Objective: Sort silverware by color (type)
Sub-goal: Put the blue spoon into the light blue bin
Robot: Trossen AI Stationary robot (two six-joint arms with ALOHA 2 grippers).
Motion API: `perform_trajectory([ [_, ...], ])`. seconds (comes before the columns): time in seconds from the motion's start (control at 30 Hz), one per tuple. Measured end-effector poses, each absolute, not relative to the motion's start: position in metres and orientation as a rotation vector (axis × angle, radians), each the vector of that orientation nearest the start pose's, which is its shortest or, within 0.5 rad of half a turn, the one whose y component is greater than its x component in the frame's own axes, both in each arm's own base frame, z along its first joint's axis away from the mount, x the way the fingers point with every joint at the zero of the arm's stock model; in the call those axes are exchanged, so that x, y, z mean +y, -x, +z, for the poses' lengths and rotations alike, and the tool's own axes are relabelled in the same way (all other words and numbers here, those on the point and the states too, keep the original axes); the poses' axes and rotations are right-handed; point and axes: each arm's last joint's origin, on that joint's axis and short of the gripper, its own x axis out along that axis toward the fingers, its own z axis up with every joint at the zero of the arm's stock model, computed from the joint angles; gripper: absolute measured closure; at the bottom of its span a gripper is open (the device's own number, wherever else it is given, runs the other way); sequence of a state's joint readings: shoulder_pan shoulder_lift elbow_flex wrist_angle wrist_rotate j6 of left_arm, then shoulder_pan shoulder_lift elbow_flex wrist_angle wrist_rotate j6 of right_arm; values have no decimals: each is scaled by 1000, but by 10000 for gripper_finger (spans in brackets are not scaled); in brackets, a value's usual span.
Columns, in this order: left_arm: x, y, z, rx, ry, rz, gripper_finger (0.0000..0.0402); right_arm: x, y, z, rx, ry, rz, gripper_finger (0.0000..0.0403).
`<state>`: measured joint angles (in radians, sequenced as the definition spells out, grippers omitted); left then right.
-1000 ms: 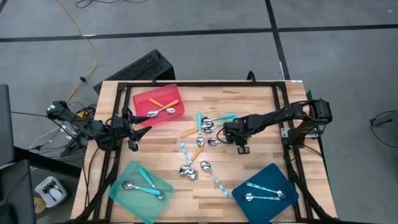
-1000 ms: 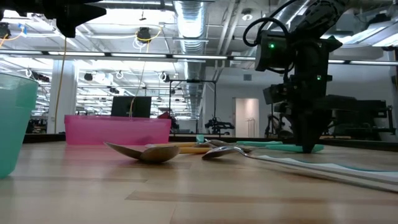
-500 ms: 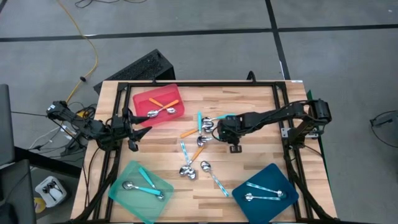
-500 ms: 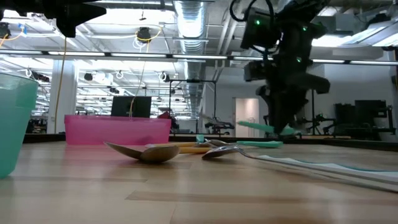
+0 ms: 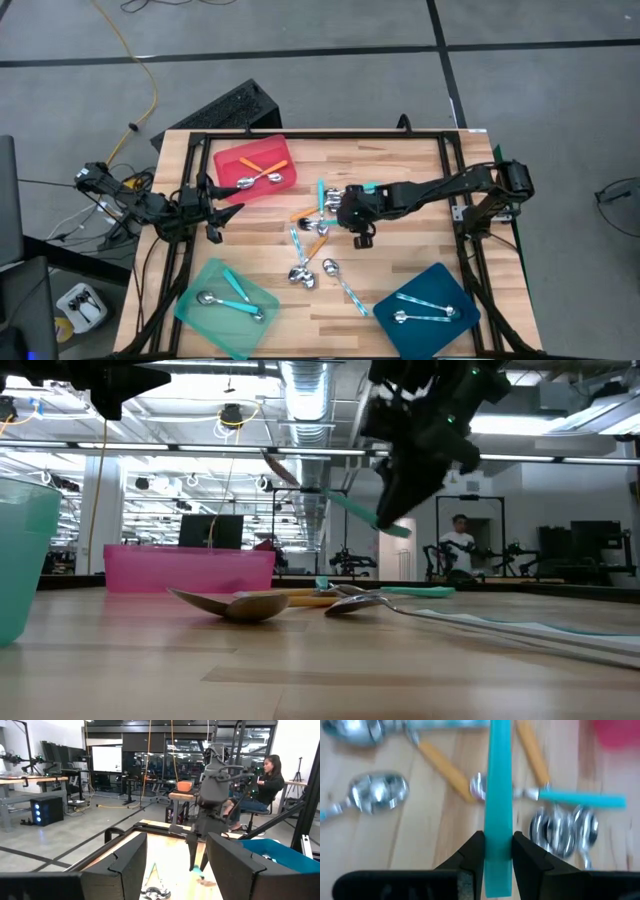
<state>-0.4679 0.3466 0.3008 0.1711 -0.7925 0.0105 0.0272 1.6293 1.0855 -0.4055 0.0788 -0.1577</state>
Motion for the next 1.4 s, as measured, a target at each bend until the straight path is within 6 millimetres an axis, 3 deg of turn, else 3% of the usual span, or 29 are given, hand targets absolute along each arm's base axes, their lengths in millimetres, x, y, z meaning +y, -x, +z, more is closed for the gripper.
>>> perform_trajectory([
  [0.57,-30,-104,254,-106,68,324,212,32,-363,234,540,238,69,300],
  [1.1,-30,-104,254,-107,76,324,212,53,-373,269,145,236,83,300],
  [1.4,-30,-104,254,-107,75,324,212,71,-378,271,28,269,118,300],
])
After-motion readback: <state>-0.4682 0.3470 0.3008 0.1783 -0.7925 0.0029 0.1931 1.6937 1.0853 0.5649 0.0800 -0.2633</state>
